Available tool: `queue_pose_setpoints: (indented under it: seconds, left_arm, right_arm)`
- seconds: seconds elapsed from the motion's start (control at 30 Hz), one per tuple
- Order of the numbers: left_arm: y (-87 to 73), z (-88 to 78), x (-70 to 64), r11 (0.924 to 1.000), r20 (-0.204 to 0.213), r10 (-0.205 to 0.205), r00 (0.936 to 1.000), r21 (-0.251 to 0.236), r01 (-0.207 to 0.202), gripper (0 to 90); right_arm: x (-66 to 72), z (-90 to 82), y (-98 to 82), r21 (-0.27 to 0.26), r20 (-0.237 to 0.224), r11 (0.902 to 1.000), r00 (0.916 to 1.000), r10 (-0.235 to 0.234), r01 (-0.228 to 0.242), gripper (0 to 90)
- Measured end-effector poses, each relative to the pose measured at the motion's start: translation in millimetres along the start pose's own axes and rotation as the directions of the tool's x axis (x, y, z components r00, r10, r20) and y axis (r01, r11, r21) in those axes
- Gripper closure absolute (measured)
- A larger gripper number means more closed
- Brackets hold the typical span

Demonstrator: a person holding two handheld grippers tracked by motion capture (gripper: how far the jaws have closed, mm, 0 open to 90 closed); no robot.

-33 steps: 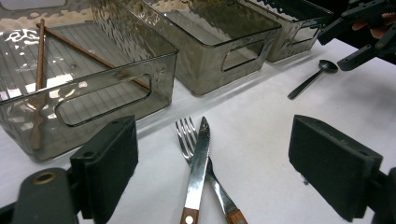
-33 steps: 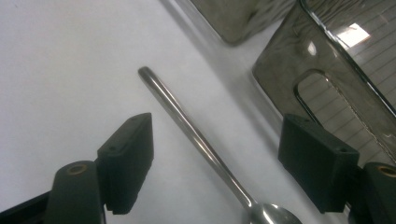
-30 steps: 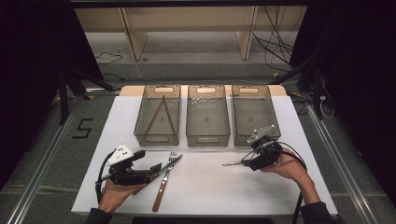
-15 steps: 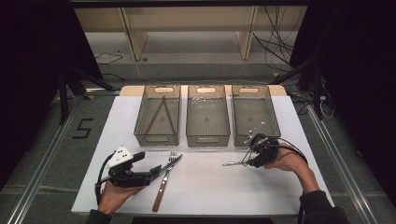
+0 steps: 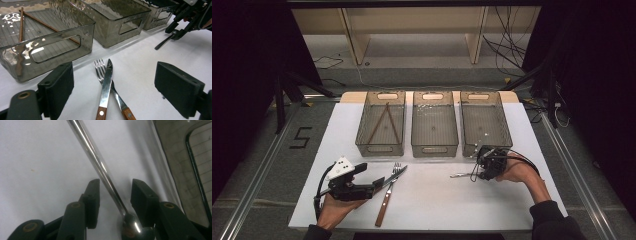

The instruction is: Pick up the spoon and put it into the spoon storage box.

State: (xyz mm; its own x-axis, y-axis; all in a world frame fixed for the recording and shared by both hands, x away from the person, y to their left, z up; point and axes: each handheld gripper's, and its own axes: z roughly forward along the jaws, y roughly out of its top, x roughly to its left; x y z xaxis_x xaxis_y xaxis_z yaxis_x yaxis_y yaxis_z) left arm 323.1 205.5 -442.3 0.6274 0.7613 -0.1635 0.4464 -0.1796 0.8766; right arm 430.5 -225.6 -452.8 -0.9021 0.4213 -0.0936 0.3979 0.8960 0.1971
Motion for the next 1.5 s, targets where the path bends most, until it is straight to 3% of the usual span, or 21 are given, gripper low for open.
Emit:
queue_pose_setpoints:
  seconds: [0.5,0.93,1.3,1.43,1.5]
  left_arm:
    - [0.0,0.2,-0.4,1.0000,-0.003,0.000,1.0000,0.002,0.000,15.6]
    - [-0.4,0.8,-0.3,1.0000,-0.005,-0.001,1.0000,0.003,0.001,15.6]
    - [-0.5,0.9,0.2,1.0000,-0.008,-0.001,1.0000,0.005,0.001,15.6]
    - [-0.5,1.0,0.6,1.0000,-0.009,0.001,1.0000,0.006,-0.001,15.6]
    - [-0.6,1.2,0.8,1.0000,-0.009,-0.001,1.0000,0.007,0.001,15.6]
  right_arm:
    - [5.5,0.8,7.3,0.051,-0.016,0.9985,0.9997,-0.017,0.018,74.8]
    - [12.2,0.7,11.3,0.080,-0.003,0.9900,0.9932,-0.116,0.116,83.2]
    - [16.0,-1.2,10.6,0.074,0.009,0.9849,0.9875,-0.157,0.156,86.5]
    - [16.7,-6.3,10.3,0.055,0.026,0.9882,0.9892,-0.144,0.143,90.0]
    - [15.6,-9.1,10.0,0.039,0.002,0.9904,0.9911,-0.133,0.133,90.0]
